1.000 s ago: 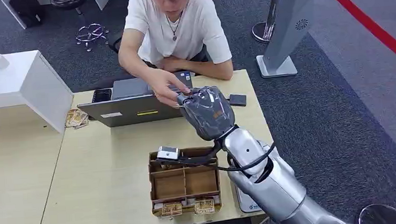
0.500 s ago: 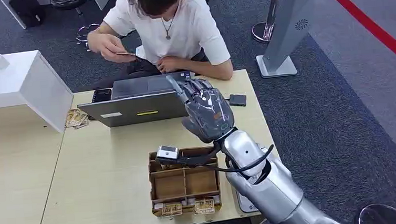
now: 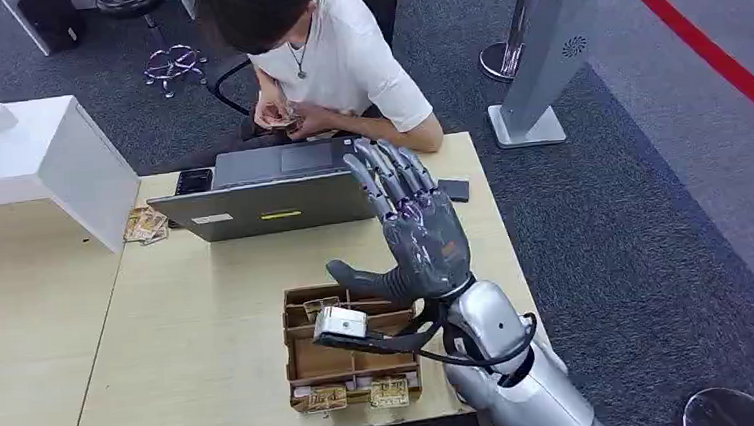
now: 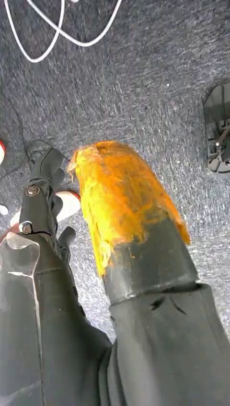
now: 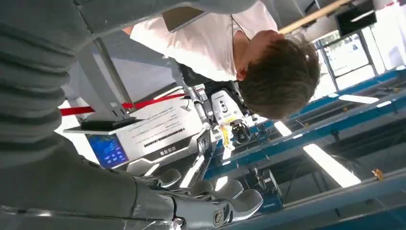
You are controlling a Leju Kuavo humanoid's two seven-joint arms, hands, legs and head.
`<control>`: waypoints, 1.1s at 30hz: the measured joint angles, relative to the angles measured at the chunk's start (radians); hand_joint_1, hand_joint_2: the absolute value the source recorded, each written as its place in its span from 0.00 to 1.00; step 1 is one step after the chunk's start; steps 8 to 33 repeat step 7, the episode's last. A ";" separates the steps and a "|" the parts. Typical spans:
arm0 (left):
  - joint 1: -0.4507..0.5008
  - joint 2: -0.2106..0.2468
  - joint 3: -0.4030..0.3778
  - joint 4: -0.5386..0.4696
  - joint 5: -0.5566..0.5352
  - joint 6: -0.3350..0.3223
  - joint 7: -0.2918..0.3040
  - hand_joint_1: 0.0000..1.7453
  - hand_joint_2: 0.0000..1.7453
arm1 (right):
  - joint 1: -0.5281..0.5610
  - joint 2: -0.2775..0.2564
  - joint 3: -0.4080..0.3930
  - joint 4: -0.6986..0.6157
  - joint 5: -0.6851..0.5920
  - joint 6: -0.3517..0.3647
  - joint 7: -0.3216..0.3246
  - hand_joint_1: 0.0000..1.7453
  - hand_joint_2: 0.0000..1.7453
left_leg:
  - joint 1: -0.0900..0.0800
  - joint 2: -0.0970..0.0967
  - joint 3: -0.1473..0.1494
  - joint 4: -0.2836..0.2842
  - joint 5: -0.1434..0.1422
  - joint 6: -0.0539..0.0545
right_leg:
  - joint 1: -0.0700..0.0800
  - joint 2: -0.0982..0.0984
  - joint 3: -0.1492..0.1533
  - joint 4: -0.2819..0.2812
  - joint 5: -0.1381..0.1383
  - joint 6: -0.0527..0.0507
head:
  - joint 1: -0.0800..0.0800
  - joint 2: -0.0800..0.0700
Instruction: Pass the card to the sensor for recognition and then transmit it.
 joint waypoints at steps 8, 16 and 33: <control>0.015 0.003 0.024 0.000 0.011 0.016 -0.021 0.00 0.00 | 0.139 -0.017 -0.029 -0.125 -0.105 -0.050 -0.076 0.00 0.00 | 0.000 0.000 0.000 0.000 0.000 0.000 | 0.000 0.000 0.000 0.000 0.000 0.000 | 0.000 0.000; 0.015 0.003 0.024 0.000 0.011 0.016 -0.021 0.00 0.00 | 0.139 -0.017 -0.029 -0.125 -0.105 -0.050 -0.076 0.00 0.00 | 0.000 0.000 0.000 0.000 0.000 0.000 | 0.000 0.000 0.000 0.000 0.000 0.000 | 0.000 0.000; 0.015 0.003 0.024 0.000 0.011 0.016 -0.021 0.00 0.00 | 0.139 -0.017 -0.029 -0.125 -0.105 -0.050 -0.076 0.00 0.00 | 0.000 0.000 0.000 0.000 0.000 0.000 | 0.000 0.000 0.000 0.000 0.000 0.000 | 0.000 0.000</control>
